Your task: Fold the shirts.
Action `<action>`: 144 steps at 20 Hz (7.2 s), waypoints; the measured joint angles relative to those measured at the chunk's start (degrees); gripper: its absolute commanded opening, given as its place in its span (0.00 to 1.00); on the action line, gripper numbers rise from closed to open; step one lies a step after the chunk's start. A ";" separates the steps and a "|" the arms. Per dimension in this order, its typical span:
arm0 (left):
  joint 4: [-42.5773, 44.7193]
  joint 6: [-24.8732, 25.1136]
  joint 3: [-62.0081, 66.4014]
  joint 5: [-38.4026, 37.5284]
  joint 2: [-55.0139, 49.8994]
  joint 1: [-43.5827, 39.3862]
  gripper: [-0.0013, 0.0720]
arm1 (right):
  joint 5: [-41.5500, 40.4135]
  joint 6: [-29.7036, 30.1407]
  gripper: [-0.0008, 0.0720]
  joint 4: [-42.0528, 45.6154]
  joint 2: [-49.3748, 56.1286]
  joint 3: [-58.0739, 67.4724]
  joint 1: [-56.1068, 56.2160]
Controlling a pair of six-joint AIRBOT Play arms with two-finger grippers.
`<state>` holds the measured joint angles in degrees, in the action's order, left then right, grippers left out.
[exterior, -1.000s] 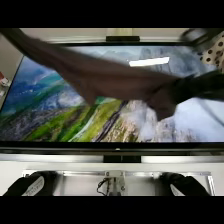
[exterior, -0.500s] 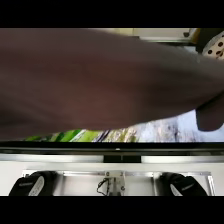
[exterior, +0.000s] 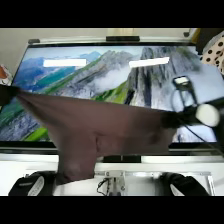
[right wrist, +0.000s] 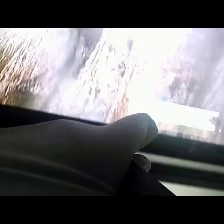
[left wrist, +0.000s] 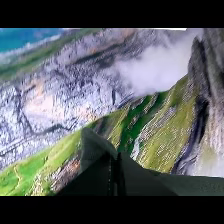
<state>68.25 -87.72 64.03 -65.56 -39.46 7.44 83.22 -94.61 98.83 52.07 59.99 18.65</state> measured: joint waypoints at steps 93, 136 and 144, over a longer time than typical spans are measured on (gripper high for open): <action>-2.60 -2.21 19.52 -15.45 3.13 2.16 0.05 | 0.85 18.40 0.08 -16.74 -6.93 21.84 -26.99; -1.81 1.09 13.99 -10.99 -55.71 -6.16 0.72 | -11.56 10.03 0.64 -13.77 43.28 22.23 -22.51; -2.27 -1.49 2.10 -21.29 -38.66 -1.31 0.68 | 1.97 13.97 0.64 -11.56 30.64 20.50 -36.13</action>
<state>65.98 -89.21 66.13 -86.85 -78.13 6.13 85.19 -80.64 87.26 82.72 80.49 -17.47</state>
